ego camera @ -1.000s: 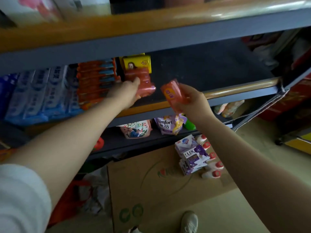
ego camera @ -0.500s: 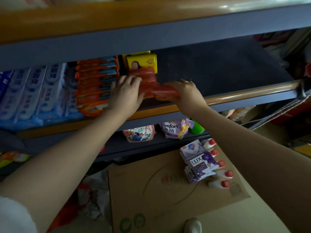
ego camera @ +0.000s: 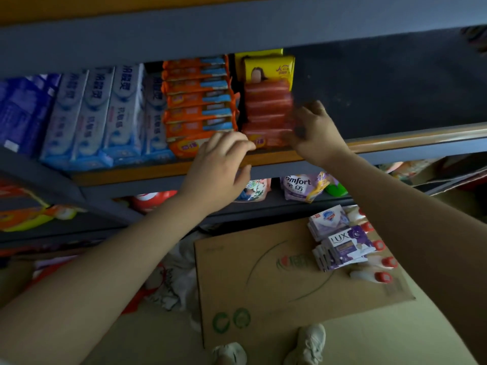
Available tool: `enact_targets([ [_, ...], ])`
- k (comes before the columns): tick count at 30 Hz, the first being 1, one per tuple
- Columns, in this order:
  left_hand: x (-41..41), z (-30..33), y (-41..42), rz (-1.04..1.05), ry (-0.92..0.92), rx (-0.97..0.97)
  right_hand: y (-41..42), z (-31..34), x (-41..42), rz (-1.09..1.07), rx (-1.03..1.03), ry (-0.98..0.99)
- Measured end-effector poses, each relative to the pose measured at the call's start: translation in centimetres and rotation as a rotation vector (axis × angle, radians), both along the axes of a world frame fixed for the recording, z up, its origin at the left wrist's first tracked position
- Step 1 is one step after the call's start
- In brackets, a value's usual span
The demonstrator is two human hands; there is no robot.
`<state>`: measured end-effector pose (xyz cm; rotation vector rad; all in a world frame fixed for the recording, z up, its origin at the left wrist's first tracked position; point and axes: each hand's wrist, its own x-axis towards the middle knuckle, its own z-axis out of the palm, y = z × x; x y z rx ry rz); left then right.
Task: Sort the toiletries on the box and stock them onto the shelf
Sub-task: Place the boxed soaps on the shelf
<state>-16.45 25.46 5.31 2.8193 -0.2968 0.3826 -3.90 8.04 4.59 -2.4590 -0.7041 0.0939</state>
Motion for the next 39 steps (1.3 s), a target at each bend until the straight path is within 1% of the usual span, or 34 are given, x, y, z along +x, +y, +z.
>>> enact_targets([
  [2, -0.3, -0.2, -0.1, -0.030, 0.002, 0.000, -0.7, -0.1, -0.6, 0.003, -0.008, -0.043],
  [7, -1.4, -1.8, -1.8, -0.143, -0.001, -0.081, -5.0, -0.5, -4.0, -0.242, 0.067, -0.261],
  [9, -2.3, -3.1, -3.1, -0.186, 0.039, -0.098, -7.9, -1.4, -5.7, -0.287, 0.068, -0.259],
  [12, -3.6, -5.4, -5.1, -0.204, 0.180, -0.143, -12.6, -3.2, -7.7, -0.335, 0.017, -0.110],
  [14, -4.4, -7.1, -6.9, -0.150, 0.310, -0.223, -15.4, -4.5, -8.5, -0.348, -0.079, 0.034],
  [18, -5.4, -10.9, -11.1, -0.040, 0.561, -0.360, -19.6, -7.2, -8.2, -0.165, -0.322, 0.266],
  [21, -5.5, -13.2, -14.9, 0.071, 0.659, -0.426, -21.3, -8.7, -7.2, -0.098, -0.395, 0.353],
  [23, -5.2, -14.6, -17.7, 0.127, 0.716, -0.437, -22.2, -9.8, -6.5, -0.028, -0.444, 0.400],
  [25, -4.4, -15.9, -20.6, 0.170, 0.727, -0.411, -23.1, -11.0, -5.7, 0.086, -0.490, 0.411],
  [28, -2.9, -18.0, -24.0, 0.190, 0.657, -0.342, -24.4, -12.1, -4.3, 0.179, -0.492, 0.418],
  [30, -2.0, -19.3, -25.5, 0.195, 0.650, -0.245, -25.1, -12.4, -3.3, 0.211, -0.473, 0.398],
  [35, -0.3, -20.8, -27.8, 0.223, 0.624, 0.045, -25.9, -13.5, -1.9, 0.230, -0.345, 0.364],
  [37, -0.2, -21.2, -28.0, 0.246, 0.629, 0.071, -25.9, -14.0, -1.7, 0.237, -0.315, 0.364],
  [39, -0.2, -21.4, -27.8, 0.237, 0.633, 0.047, -25.5, -14.6, -1.5, 0.248, -0.303, 0.357],
])
